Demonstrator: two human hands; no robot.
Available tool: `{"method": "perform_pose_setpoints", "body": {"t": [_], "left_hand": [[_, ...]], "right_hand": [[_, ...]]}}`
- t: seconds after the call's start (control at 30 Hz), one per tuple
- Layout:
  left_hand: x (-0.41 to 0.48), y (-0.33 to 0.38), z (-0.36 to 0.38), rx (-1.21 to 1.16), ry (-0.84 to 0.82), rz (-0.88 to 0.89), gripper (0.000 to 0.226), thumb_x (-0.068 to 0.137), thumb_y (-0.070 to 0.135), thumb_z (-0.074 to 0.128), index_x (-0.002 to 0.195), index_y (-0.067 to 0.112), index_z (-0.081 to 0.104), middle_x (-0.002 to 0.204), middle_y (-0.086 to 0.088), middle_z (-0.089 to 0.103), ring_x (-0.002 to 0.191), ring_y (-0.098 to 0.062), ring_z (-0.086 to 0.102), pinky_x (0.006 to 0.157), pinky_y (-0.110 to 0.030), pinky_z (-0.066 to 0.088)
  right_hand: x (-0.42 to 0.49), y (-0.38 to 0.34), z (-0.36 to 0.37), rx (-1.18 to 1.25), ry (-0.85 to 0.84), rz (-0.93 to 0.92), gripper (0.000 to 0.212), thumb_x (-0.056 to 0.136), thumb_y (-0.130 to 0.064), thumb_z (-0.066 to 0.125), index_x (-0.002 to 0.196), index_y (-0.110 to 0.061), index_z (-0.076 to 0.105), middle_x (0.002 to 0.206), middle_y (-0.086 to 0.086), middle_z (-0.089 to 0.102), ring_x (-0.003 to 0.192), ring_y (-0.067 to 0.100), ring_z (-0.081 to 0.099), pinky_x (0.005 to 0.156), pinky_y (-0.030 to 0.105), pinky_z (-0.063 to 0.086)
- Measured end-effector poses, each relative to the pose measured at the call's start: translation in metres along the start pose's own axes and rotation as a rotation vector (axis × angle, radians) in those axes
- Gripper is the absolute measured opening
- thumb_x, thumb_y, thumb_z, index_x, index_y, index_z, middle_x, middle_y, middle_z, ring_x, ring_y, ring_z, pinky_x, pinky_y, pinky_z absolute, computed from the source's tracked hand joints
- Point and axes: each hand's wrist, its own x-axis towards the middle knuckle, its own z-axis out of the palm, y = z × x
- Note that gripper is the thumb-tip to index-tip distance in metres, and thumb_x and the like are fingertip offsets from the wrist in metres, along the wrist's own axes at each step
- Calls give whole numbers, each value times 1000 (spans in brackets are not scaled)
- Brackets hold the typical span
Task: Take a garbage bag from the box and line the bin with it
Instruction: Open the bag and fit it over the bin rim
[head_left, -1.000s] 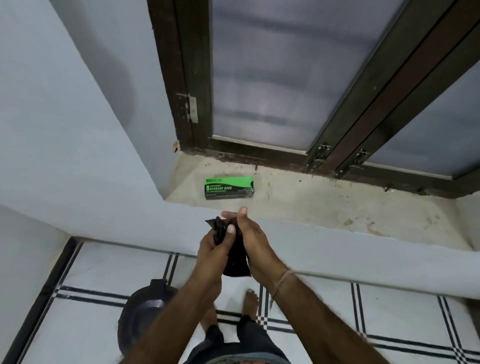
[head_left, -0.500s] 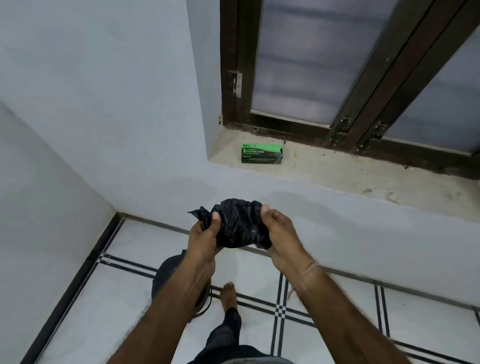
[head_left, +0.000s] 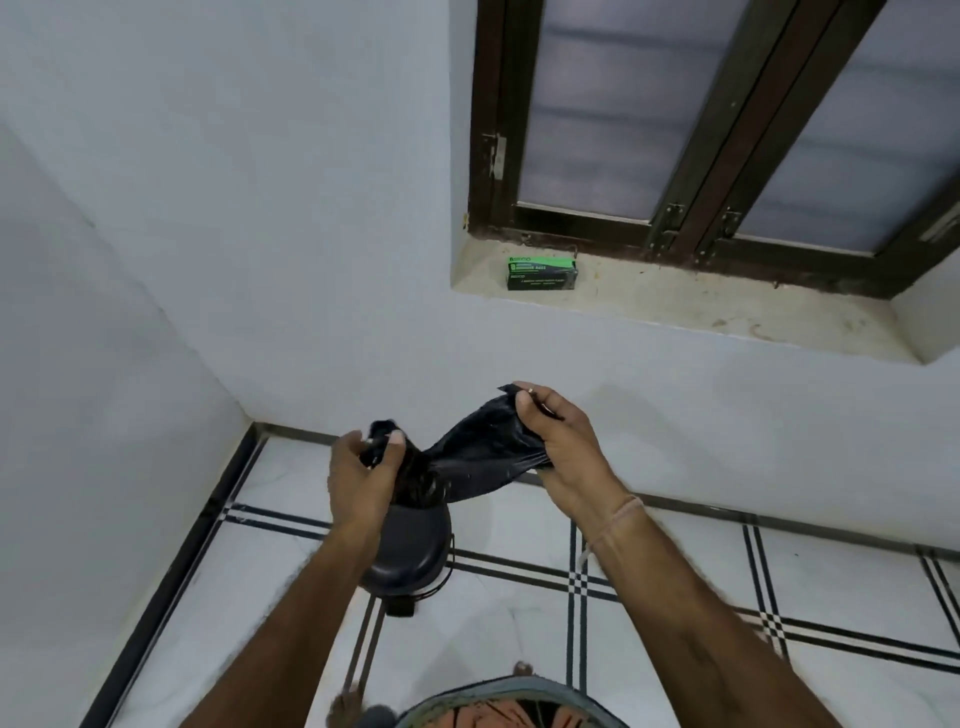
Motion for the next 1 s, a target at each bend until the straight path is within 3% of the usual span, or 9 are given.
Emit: {"method": "perform_pose_setpoints", "body": {"t": [0.1, 0.2, 0.3, 0.37, 0.5, 0.63, 0.73, 0.9, 1.0], "left_hand": [[-17, 26, -25, 45, -312, 161, 56, 91, 67, 53, 135, 32, 52, 130, 9, 61, 116, -5, 60, 89, -20, 48], [-18, 40, -63, -49, -520, 222, 40, 101, 50, 50, 128, 24, 63, 121, 3, 72, 113, -6, 67, 88, -20, 54], [1, 36, -111, -120, -516, 272, 30, 100, 35, 62, 119, 12, 67, 116, -12, 73, 112, -20, 69, 96, -29, 56], [12, 31, -137, -136, -508, 282, 32, 95, 25, 71, 111, -2, 62, 108, -24, 70, 101, -30, 70, 90, -32, 58], [23, 25, -163, -122, -549, 279, 26, 95, 19, 70, 92, -5, 61, 80, -13, 63, 78, -20, 62, 73, -28, 53], [22, 20, -174, -198, -555, 242, 22, 100, 16, 62, 93, -4, 57, 83, -8, 66, 78, -16, 63, 70, -24, 53], [17, 19, -180, -249, -534, 211, 11, 102, 11, 58, 101, 0, 61, 92, -11, 73, 84, -19, 70, 74, -30, 58], [21, 22, -189, -290, -458, 180, 18, 105, 14, 53, 110, 1, 66, 102, -18, 75, 93, -29, 71, 86, -40, 57], [17, 29, -190, -289, -466, 129, 33, 104, 31, 54, 108, 0, 67, 98, -13, 76, 91, -25, 73, 78, -34, 59]], "right_hand": [[-14, 25, 54, 29, -122, 5, 26, 98, -21, 67, 116, -4, 72, 100, 11, 75, 94, 25, 71, 81, 36, 60], [-31, 54, 120, 87, -173, 48, 32, 97, -23, 66, 115, 3, 71, 102, 15, 76, 95, 27, 72, 83, 36, 61], [-40, 77, 170, 121, -165, 69, 40, 99, -21, 65, 122, 12, 65, 110, 23, 72, 102, 32, 70, 89, 38, 60], [-46, 84, 188, 92, -159, 48, 39, 100, -20, 65, 124, 11, 65, 112, 24, 73, 102, 31, 71, 89, 38, 60], [-58, 88, 197, 12, -15, -76, 25, 95, -8, 71, 116, 4, 69, 102, 17, 76, 93, 27, 74, 80, 35, 61], [-63, 88, 194, 27, 105, -106, 16, 93, -3, 71, 109, -3, 71, 98, 14, 74, 90, 24, 72, 79, 34, 60], [-71, 88, 196, 109, 93, -34, 22, 97, -11, 69, 114, 2, 70, 100, 14, 74, 88, 22, 73, 72, 31, 61], [-79, 94, 200, 18, 77, 113, 17, 92, -23, 75, 102, -9, 75, 92, 10, 75, 76, 21, 67, 68, 30, 52], [-77, 91, 199, -74, 97, 81, 17, 92, -25, 76, 101, -11, 74, 89, 6, 75, 73, 18, 65, 64, 28, 47]]}}
